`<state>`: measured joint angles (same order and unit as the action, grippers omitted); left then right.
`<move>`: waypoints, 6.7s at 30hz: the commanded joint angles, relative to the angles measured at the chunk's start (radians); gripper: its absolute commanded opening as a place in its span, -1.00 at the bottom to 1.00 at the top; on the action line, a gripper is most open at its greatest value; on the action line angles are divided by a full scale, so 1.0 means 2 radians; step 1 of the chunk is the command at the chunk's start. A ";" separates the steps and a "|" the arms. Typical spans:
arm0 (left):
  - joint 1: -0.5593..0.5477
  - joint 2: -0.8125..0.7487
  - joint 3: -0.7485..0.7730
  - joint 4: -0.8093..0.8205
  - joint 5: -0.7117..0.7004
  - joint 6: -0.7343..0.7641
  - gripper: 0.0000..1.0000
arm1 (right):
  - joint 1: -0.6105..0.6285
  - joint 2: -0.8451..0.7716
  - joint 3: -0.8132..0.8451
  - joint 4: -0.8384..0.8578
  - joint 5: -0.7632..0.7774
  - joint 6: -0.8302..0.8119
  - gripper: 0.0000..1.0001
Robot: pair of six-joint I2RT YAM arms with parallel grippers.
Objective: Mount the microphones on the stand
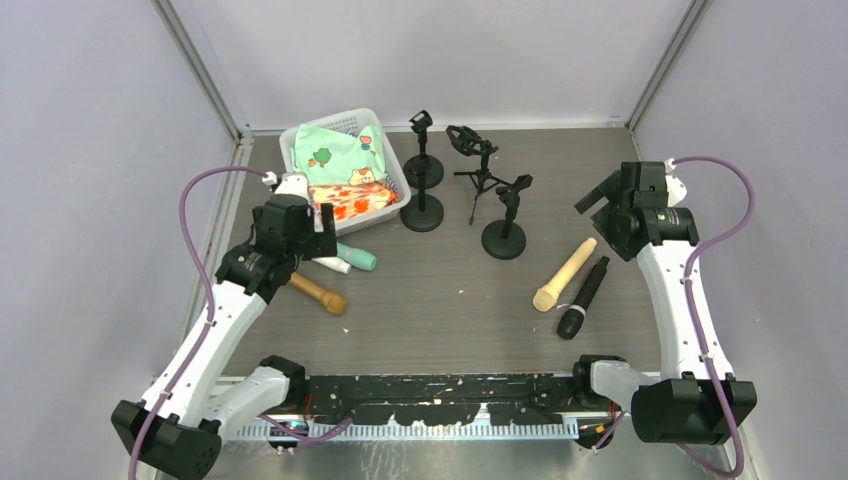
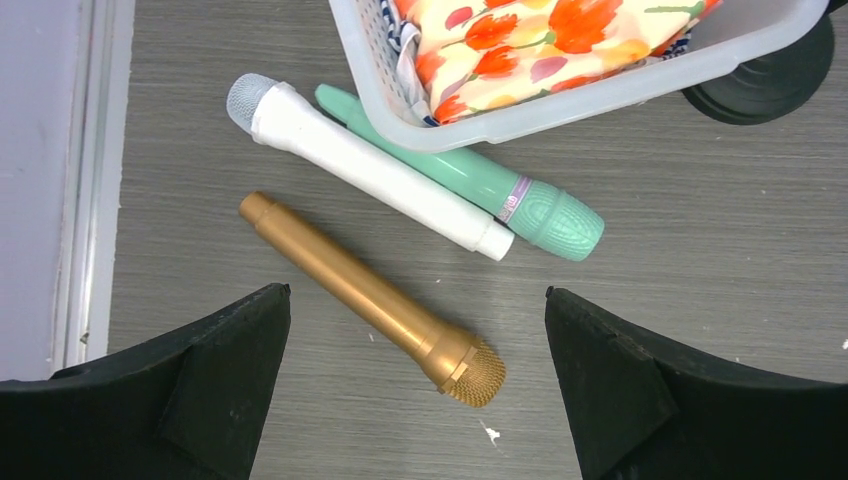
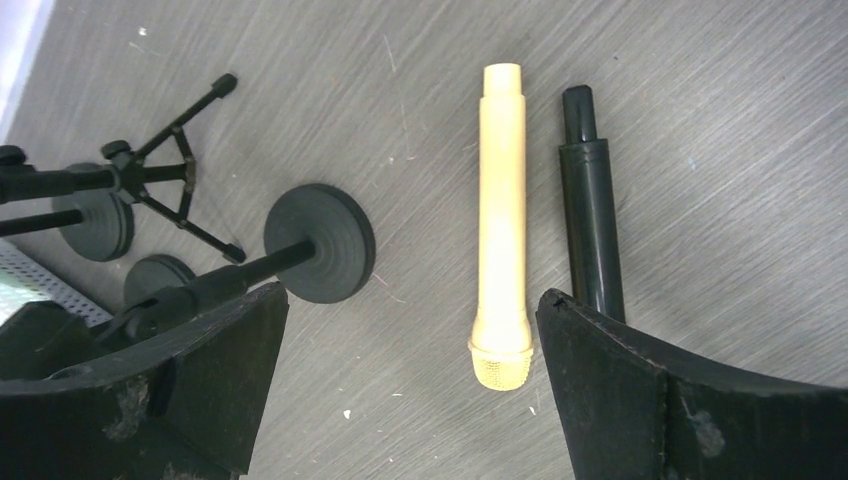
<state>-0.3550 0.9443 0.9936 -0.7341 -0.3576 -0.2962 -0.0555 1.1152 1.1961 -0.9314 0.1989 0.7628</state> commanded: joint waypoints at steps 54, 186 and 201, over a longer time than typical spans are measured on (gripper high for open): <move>0.003 0.000 0.000 0.006 -0.041 0.016 0.99 | -0.052 0.181 -0.208 0.087 0.064 0.147 0.17; -0.162 0.078 0.242 0.125 0.217 -0.036 -0.99 | 0.419 -0.052 0.086 0.341 -0.035 -0.200 0.74; -0.162 0.114 0.325 -0.032 0.281 -0.017 -0.99 | 0.428 -0.026 0.126 0.290 -0.205 -0.578 0.56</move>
<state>-0.6804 1.1706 1.6035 -0.7544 0.1478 -0.3538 0.7784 0.9955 1.3781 -0.3279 -0.0990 -0.2012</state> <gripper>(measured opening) 0.494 0.784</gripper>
